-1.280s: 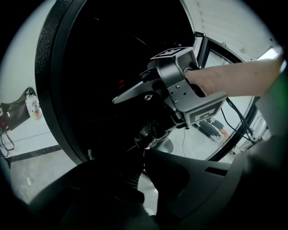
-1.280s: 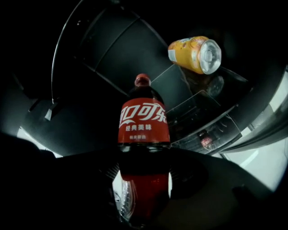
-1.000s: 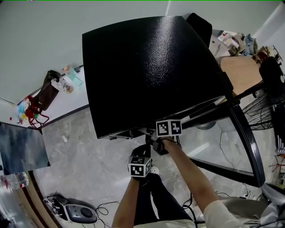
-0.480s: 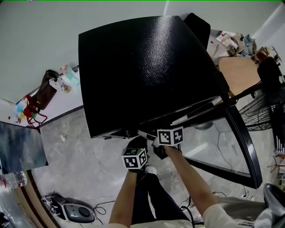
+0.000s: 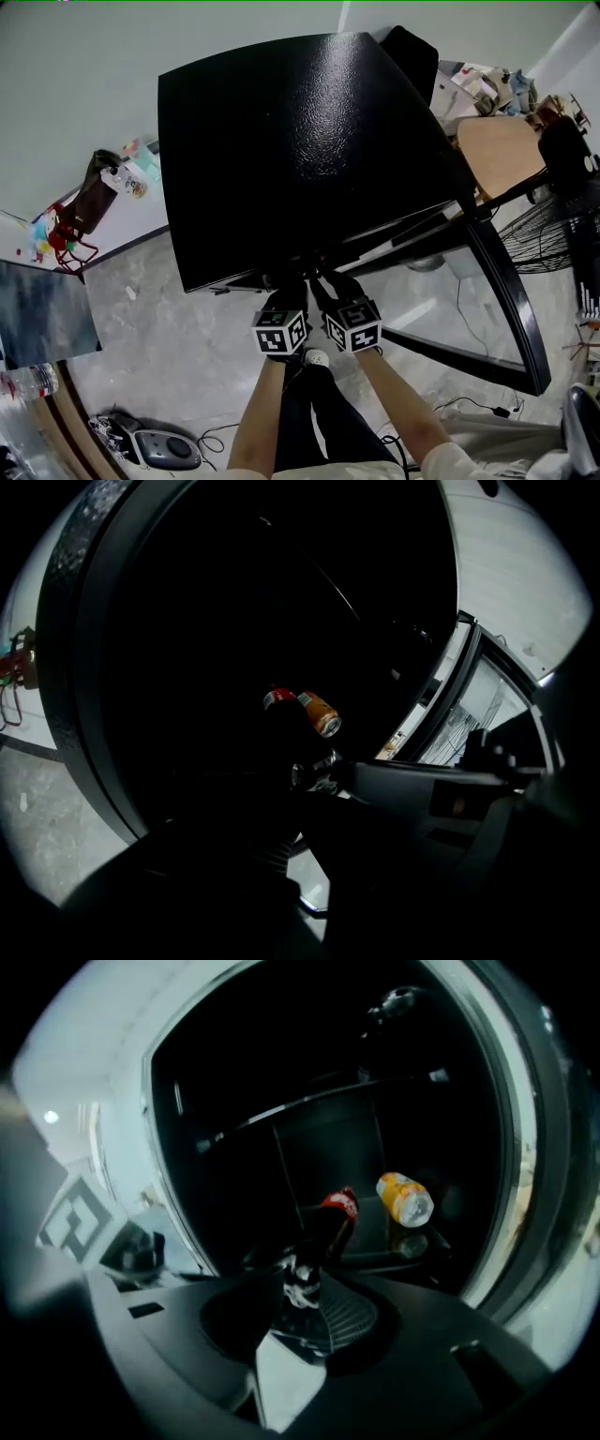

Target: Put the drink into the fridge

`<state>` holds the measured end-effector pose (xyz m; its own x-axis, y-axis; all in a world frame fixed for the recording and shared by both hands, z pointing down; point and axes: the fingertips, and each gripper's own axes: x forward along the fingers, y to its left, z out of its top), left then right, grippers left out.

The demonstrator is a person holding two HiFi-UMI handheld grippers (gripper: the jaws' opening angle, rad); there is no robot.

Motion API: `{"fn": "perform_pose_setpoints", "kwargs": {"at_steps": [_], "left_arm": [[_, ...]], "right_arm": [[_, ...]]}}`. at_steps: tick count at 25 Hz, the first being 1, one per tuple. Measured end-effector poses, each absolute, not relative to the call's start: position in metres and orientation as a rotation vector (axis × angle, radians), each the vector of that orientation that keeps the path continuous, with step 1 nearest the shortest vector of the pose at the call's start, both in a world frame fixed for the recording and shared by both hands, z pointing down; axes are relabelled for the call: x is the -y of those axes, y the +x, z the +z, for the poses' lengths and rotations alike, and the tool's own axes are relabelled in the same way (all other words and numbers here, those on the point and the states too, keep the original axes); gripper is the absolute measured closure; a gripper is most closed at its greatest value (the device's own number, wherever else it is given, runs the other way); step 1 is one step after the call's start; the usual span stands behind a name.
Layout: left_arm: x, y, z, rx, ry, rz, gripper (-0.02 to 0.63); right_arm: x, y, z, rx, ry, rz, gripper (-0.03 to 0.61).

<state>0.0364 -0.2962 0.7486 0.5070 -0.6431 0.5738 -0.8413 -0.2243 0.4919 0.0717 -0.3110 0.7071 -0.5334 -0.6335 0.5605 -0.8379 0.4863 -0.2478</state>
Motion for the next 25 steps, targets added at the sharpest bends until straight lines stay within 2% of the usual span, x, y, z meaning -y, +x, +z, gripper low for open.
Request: {"fn": "perform_pose_setpoints", "kwargs": {"at_steps": [7,17,24,25], "left_arm": [[0.292,0.034,0.75,1.222,1.974,0.37,0.609],[0.267,0.017,0.745,1.254,1.991,0.365,0.607],[0.27,0.011,0.717,1.341,2.05,0.355,0.609],[0.272,0.012,0.708,1.354,2.075,0.356,0.609]], "right_arm": [[0.316,0.065,0.72,2.239,1.242,0.662,0.469],[0.38,0.061,0.716,2.201,1.253,0.602,0.477],[0.368,0.047,0.665,2.395,1.262,0.377,0.482],[0.363,0.047,0.653,2.42,1.277,0.352,0.511]]}}
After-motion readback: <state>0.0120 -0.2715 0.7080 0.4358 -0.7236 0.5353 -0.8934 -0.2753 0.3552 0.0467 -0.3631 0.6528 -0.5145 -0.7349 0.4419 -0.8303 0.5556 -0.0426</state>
